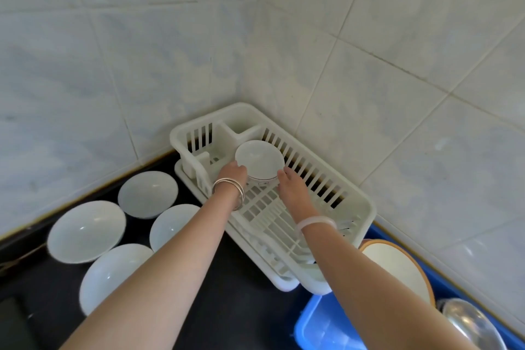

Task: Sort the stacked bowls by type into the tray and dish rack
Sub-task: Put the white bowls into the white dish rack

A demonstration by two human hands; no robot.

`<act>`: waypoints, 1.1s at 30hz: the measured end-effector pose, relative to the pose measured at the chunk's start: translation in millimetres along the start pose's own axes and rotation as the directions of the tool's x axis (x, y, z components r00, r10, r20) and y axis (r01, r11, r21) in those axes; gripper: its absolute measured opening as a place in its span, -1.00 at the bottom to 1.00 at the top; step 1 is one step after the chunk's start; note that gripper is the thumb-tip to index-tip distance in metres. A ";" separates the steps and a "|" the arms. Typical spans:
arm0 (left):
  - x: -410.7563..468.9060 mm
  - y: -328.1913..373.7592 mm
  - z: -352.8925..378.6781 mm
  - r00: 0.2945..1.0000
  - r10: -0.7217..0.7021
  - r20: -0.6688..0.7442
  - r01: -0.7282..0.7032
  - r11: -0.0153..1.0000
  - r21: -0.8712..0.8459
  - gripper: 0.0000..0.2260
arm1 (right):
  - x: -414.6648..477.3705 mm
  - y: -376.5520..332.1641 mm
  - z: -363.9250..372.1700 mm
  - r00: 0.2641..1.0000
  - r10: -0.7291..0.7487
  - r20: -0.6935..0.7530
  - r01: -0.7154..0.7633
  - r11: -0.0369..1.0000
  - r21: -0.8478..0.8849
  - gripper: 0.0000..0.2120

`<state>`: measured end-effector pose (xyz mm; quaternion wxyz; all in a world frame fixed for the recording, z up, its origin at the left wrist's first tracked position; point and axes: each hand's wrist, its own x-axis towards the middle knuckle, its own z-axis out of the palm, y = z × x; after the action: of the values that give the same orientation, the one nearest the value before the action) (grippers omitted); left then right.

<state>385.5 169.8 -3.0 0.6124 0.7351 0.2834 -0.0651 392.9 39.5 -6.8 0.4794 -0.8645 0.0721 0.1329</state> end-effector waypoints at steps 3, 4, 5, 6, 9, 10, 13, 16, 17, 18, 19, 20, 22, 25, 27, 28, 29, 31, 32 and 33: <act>-5.6 2.3 -4.2 0.991 0.132 -0.002 -0.132 0.991 0.020 -0.75 | -4.2 -11.8 -5.6 0.997 -0.080 -0.023 0.080 0.997 0.002 -0.60; -8.5 0.9 -7.4 0.985 0.171 -0.005 -0.171 0.984 0.044 -0.76 | -6.2 -15.6 -6.7 0.992 -0.119 -0.028 0.119 0.993 0.011 -0.62; -11.3 -2.0 -11.2 0.980 0.201 -0.005 -0.200 0.976 0.086 -0.76 | -10.7 -20.9 -7.2 0.988 -0.152 -0.033 0.152 0.988 0.015 -0.65; -16.1 -6.5 -17.2 0.973 0.228 -0.012 -0.225 0.965 0.137 -0.74 | -19.0 -27.0 -5.6 0.982 -0.189 -0.030 0.190 0.982 0.017 -0.68; -44.9 -31.6 -45.6 0.958 0.281 -0.058 -0.260 0.936 0.237 -0.70 | -62.0 -37.1 13.5 0.948 -0.318 0.005 0.317 0.947 -0.047 -0.72; -55.8 -42.9 -54.3 0.956 0.281 -0.083 -0.254 0.935 0.248 -0.71 | -75.0 -35.7 23.2 0.938 -0.347 0.024 0.348 0.935 -0.071 -0.73; -87.6 -78.1 -80.7 0.945 0.269 -0.187 -0.211 0.937 0.278 -0.73 | -100.2 -23.4 54.0 0.937 -0.338 0.091 0.347 0.930 -0.118 -0.76; -106.6 -111.5 -105.1 0.936 0.241 -0.256 -0.154 0.936 0.318 -0.70 | -102.5 -3.6 78.8 0.961 -0.229 0.154 0.264 0.927 -0.265 -0.82; -109.9 -122.4 -112.6 0.934 0.223 -0.279 -0.120 0.932 0.342 -0.69 | -100.8 1.6 85.5 0.970 -0.176 0.167 0.224 0.916 -0.332 -0.78; -112.5 -132.4 -119.4 0.928 0.204 -0.311 -0.084 0.930 0.359 -0.68 | -98.1 6.1 91.7 0.977 -0.131 0.167 0.189 0.895 -0.404 -0.70; -114.3 -140.8 -126.0 0.919 0.187 -0.347 -0.052 0.931 0.362 -0.66 | -94.7 9.7 97.5 0.983 -0.093 0.160 0.158 0.873 -0.461 -0.62; -115.6 -148.2 -131.8 0.909 0.174 -0.379 -0.029 0.933 0.360 -0.64 | -91.7 12.1 102.9 0.986 -0.059 0.154 0.128 0.862 -0.490 -0.56; -117.0 -161.6 -141.3 0.898 0.150 -0.413 0.010 0.932 0.361 -0.57 | -84.8 14.3 113.7 0.987 0.031 0.158 0.046 0.887 -0.460 -0.51; -117.1 -174.6 -147.0 0.900 0.058 -0.432 0.065 0.962 0.266 -0.49 | -73.8 13.9 125.5 0.976 0.142 0.165 -0.087 0.950 -0.299 -0.64; -115.7 -180.8 -148.2 0.904 -0.002 -0.428 0.081 0.983 0.168 -0.47 | -67.9 14.3 131.9 0.970 0.186 0.156 -0.161 0.974 -0.161 -0.77; -115.0 -183.5 -148.5 0.908 -0.013 -0.419 0.073 0.989 0.127 -0.47 | -66.1 14.5 133.9 0.966 0.207 0.153 -0.196 0.977 -0.088 -0.82; -114.3 -185.8 -149.0 0.911 -0.018 -0.411 0.059 0.994 0.087 -0.47 | -65.2 14.5 134.8 0.963 0.222 0.150 -0.222 0.975 -0.022 -0.87; -113.7 -189.3 -149.9 0.916 -0.019 -0.401 0.028 0.999 0.016 -0.48 | -65.0 16.2 133.8 0.967 0.218 0.133 -0.225 0.973 0.040 -0.91; -113.4 -190.5 -150.3 0.917 -0.022 -0.397 0.020 1.000 -0.010 -0.48 | -65.7 16.9 132.2 0.971 0.203 0.126 -0.209 0.977 0.041 -0.91; -112.9 -191.7 -150.8 0.919 -0.030 -0.393 0.021 0.999 -0.028 -0.48 | -66.8 17.1 129.8 0.976 0.181 0.118 -0.187 0.982 0.036 -0.90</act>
<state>158.7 290.2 -82.2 0.5506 0.7224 0.4108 0.0793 304.0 140.4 -66.2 0.4885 -0.8336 0.1274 0.2240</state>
